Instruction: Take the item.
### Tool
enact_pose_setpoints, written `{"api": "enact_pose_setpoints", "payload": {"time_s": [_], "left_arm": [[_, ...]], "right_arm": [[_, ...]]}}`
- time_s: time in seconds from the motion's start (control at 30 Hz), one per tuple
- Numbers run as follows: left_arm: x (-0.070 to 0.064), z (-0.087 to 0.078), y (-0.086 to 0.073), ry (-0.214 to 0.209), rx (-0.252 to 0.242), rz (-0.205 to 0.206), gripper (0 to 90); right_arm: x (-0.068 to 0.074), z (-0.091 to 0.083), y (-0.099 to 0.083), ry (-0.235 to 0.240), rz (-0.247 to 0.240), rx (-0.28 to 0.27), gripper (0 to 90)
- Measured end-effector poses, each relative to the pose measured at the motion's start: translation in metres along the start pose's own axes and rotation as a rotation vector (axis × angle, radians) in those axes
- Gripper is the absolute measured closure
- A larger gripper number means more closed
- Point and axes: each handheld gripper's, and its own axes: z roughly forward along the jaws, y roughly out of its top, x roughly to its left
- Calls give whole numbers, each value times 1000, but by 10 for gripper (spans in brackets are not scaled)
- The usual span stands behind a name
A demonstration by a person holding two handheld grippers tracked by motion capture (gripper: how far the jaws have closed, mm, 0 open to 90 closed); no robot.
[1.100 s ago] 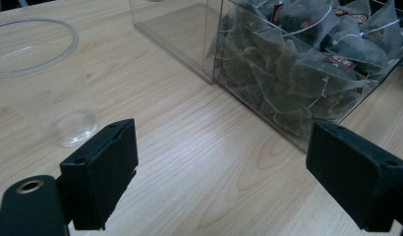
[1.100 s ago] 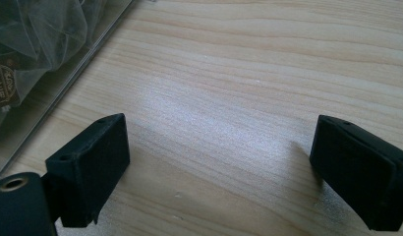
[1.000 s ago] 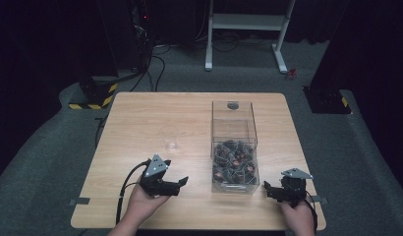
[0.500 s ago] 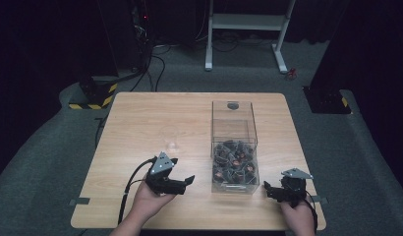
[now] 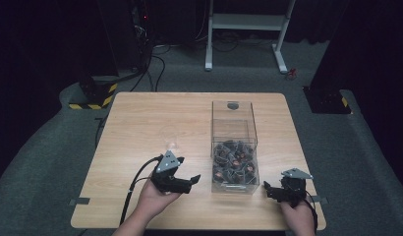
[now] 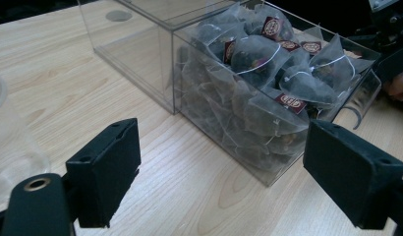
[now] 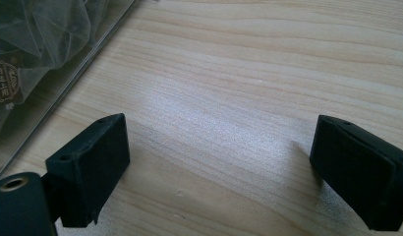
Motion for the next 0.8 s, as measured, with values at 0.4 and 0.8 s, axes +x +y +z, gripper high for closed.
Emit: {"api": "enact_pose_setpoints", "payload": {"time_s": [0.4,0.8], "left_arm": [[-6,12,11,-32,-8,6,153],[-12,26,25,-64,-11,14,171]], "right_arm": [[0,0,0,2,-1,0,78],[0,0,0,5,-4,0,78]]}}
